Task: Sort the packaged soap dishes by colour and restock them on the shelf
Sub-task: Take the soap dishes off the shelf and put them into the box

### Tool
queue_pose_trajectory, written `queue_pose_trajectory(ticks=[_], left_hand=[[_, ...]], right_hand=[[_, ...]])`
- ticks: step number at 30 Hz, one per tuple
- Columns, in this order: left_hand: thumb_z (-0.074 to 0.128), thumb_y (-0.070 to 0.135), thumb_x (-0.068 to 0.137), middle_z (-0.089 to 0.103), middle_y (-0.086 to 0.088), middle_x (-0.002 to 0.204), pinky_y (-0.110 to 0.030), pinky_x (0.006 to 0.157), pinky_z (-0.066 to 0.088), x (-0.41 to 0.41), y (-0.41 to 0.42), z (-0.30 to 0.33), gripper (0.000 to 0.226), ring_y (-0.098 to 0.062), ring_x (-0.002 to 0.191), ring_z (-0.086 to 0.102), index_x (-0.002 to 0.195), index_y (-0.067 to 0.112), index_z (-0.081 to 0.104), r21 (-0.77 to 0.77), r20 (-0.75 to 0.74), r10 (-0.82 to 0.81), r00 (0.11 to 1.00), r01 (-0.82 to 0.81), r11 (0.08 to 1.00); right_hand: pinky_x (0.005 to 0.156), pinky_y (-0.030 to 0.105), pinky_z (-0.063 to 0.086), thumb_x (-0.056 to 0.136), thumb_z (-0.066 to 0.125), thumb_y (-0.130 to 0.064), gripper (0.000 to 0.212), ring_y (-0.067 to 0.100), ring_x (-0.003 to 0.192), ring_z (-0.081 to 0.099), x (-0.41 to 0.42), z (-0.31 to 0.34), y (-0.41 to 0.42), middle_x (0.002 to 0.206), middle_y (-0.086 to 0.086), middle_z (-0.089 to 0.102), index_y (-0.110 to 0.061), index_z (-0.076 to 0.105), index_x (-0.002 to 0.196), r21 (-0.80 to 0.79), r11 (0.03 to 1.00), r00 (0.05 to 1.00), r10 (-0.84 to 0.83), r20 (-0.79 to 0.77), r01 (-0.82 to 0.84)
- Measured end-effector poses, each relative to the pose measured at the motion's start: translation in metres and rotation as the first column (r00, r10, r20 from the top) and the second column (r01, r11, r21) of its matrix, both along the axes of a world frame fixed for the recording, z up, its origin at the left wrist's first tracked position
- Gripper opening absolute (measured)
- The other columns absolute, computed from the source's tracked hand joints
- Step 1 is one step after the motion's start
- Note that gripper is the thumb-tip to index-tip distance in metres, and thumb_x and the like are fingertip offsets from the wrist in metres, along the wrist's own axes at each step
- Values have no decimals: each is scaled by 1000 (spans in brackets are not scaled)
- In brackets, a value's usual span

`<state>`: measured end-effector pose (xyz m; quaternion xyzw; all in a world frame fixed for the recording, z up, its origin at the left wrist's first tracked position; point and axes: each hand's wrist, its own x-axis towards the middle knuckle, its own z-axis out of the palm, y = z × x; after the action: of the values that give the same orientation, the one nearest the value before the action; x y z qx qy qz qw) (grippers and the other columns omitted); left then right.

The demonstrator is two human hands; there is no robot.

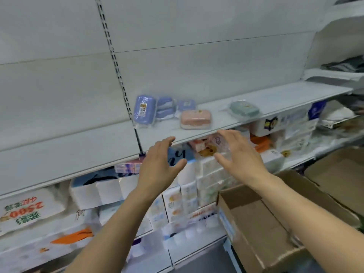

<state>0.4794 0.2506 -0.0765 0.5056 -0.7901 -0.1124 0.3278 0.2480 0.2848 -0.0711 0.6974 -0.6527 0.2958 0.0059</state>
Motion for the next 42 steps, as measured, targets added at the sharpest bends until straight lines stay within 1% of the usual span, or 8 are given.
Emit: queue_pose_trajectory(ticks=[10,14,18,21,24,28,35,42], left_hand=[[77,47,77,34,1,155,-41,112,32,-80,-164,12,91,-22,141,31,152,27,28,60,108,-12,994,5,998],[83,55,64,36,3,153,-43,112,32,-102,-229,12,107,-21,141,32,151,30,26,92,265,-16,964,-9,996],[78,65,65,23,4,161,-48,122,-1,-110,-265,4,107,-12,151,2,152,35,23,139,398,-93,913,40,990],[76,69,63,31,10,157,-52,120,-6,-119,-271,2,101,-7,150,4,148,38,32,130,417,-109,902,60,990],[78,69,59,41,11,148,-48,121,0,-128,-271,0,101,-10,144,19,146,38,38,120,366,-80,927,39,992],[75,74,54,51,10,135,-51,113,24,-135,-257,-6,100,-16,128,40,141,39,42,49,264,15,964,-29,998],[74,75,58,51,12,131,-40,101,37,-130,-183,-1,96,-16,119,44,140,40,40,-11,62,235,970,-234,972],[74,74,60,52,8,122,-34,93,40,-96,-62,-11,96,-15,112,45,141,35,39,49,-112,455,883,-453,890]], right_hand=[[108,45,32,90,57,-45,59,27,137,26,-120,3,-130,151,3,29,-27,38,143,44,983,984,-175,-44,177],[111,52,24,86,53,-60,68,33,142,16,-152,3,-192,158,5,14,-35,31,146,110,950,951,-279,-132,293],[105,54,29,83,51,-70,75,42,134,28,-176,-5,-241,155,11,13,-37,24,145,257,906,940,-308,-149,337],[95,48,39,83,54,-65,75,42,121,40,-180,-13,-262,150,16,22,-30,27,144,284,899,943,-322,-82,332],[91,45,42,83,55,-61,74,39,117,43,-174,-16,-274,139,15,39,-27,30,144,267,908,947,-312,-83,322],[89,44,44,82,58,-56,70,36,114,45,-171,-14,-269,130,13,45,-26,34,141,250,927,959,-282,-26,280],[86,41,47,79,61,-55,70,29,114,48,-156,-7,-213,131,6,46,-31,36,141,111,987,983,-128,132,114],[85,38,47,76,66,-55,70,20,116,48,-106,0,-140,131,-3,47,-35,39,137,-20,995,973,96,208,-94]])
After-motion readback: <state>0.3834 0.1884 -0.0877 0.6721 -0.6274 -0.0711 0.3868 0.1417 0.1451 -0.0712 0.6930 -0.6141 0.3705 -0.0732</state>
